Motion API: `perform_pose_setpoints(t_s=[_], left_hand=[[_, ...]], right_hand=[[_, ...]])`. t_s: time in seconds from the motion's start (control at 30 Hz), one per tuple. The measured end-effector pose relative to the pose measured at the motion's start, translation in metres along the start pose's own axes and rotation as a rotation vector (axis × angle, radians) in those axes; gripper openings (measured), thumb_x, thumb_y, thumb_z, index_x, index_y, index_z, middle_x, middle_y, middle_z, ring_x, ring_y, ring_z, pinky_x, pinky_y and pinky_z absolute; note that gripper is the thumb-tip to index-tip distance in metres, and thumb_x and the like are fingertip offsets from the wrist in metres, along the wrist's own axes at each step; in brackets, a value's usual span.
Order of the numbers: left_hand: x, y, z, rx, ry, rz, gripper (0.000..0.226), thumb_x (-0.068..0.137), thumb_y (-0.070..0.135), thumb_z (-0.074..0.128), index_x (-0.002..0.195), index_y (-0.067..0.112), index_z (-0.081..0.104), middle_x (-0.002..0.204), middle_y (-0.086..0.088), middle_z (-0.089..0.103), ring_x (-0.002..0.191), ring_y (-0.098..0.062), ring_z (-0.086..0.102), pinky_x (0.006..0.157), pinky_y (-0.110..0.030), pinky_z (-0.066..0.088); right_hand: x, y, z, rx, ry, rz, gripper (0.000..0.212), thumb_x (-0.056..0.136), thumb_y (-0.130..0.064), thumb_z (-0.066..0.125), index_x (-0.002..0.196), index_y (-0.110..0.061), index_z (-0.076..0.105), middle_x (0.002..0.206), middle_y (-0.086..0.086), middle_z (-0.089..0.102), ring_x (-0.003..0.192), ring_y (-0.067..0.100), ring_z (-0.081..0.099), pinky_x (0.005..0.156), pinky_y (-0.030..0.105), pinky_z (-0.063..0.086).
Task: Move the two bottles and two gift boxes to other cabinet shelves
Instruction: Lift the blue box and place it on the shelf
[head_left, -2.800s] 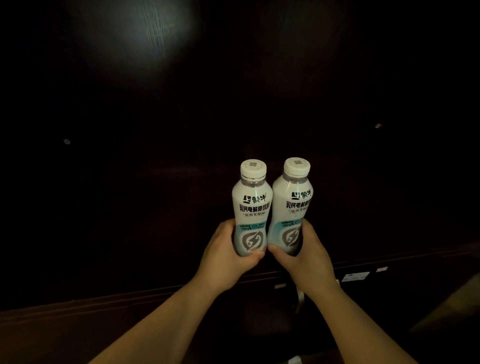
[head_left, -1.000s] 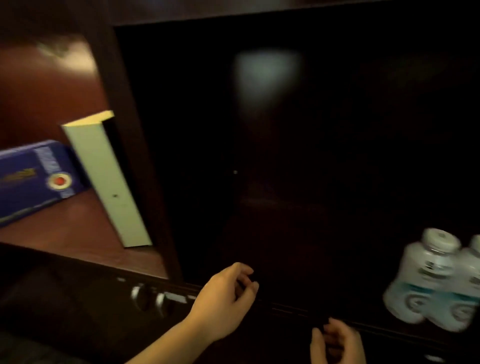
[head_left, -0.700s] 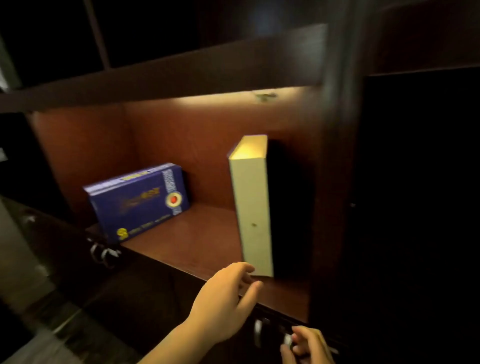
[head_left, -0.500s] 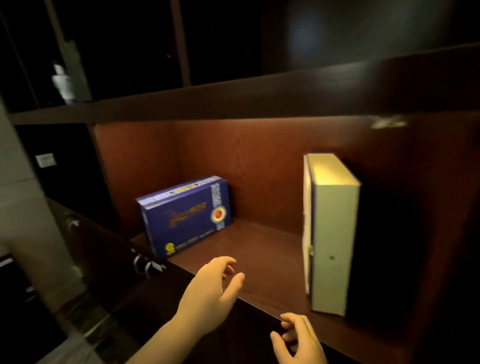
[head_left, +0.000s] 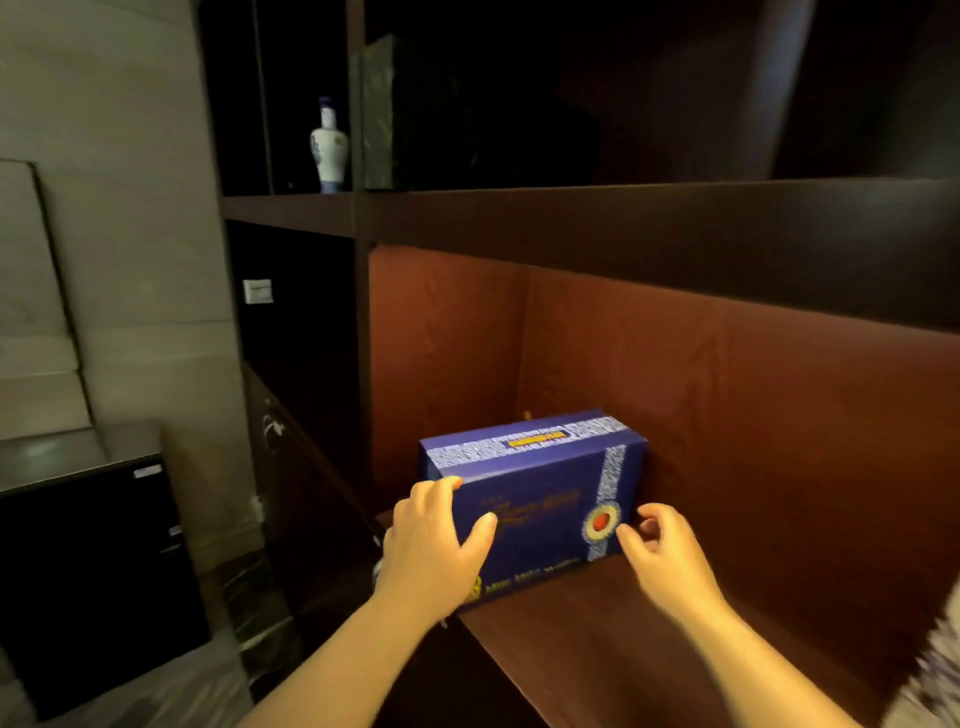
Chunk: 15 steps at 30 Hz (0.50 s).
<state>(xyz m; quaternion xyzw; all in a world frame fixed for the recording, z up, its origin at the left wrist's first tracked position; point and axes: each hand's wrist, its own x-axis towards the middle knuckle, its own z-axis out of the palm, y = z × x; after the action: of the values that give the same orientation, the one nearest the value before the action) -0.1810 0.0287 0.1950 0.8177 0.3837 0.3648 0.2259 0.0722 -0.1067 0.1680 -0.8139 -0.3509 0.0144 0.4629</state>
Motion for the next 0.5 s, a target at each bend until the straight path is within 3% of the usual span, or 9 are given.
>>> perform_pose_setpoints(t_s=[0.2,0.3,0.4,0.5], left_hand=[[0.069,-0.020,0.040,-0.155,0.021,-0.197,0.078,0.094,0.057,0.056,0.155,0.023,0.021,0.159,-0.007,0.027,0.142,-0.031,0.031,0.107,-0.045,0.038],[0.089,-0.030,0.055,-0.310,-0.044,-0.299,0.083,0.094,0.057,0.056,0.158,0.025,0.015,0.161,-0.009,0.023,0.142,-0.032,0.036,0.108,-0.049,0.045],[0.103,-0.034,0.062,-0.392,-0.056,-0.322,0.081,0.094,0.057,0.055,0.158,0.027,0.014,0.161,-0.008,0.021,0.139,-0.029,0.040,0.101,-0.047,0.052],[0.109,-0.037,0.067,-0.428,-0.062,-0.315,0.081,0.091,0.060,0.055,0.156,0.030,0.017,0.159,-0.005,0.021,0.136,-0.028,0.041,0.093,-0.049,0.058]], right_hand=[[0.132,-0.009,0.030,0.058,0.076,0.085,0.061,0.089,-0.037,0.069,0.141,-0.010,0.049,0.145,0.018,0.049,0.122,0.036,0.057,0.098,0.048,0.049],[0.165,-0.011,0.041,0.125,0.081,0.252,0.082,0.091,-0.043,0.067,0.156,-0.013,0.028,0.162,0.014,0.027,0.140,0.040,0.039,0.107,0.051,0.038],[0.191,-0.007,0.051,0.168,0.101,0.322,0.087,0.092,-0.043,0.067,0.159,-0.015,0.019,0.164,0.015,0.022,0.143,0.042,0.033,0.112,0.053,0.034],[0.201,-0.004,0.058,0.251,0.117,0.415,0.089,0.091,-0.043,0.068,0.159,-0.017,0.016,0.163,0.015,0.025,0.141,0.042,0.036,0.107,0.052,0.038]])
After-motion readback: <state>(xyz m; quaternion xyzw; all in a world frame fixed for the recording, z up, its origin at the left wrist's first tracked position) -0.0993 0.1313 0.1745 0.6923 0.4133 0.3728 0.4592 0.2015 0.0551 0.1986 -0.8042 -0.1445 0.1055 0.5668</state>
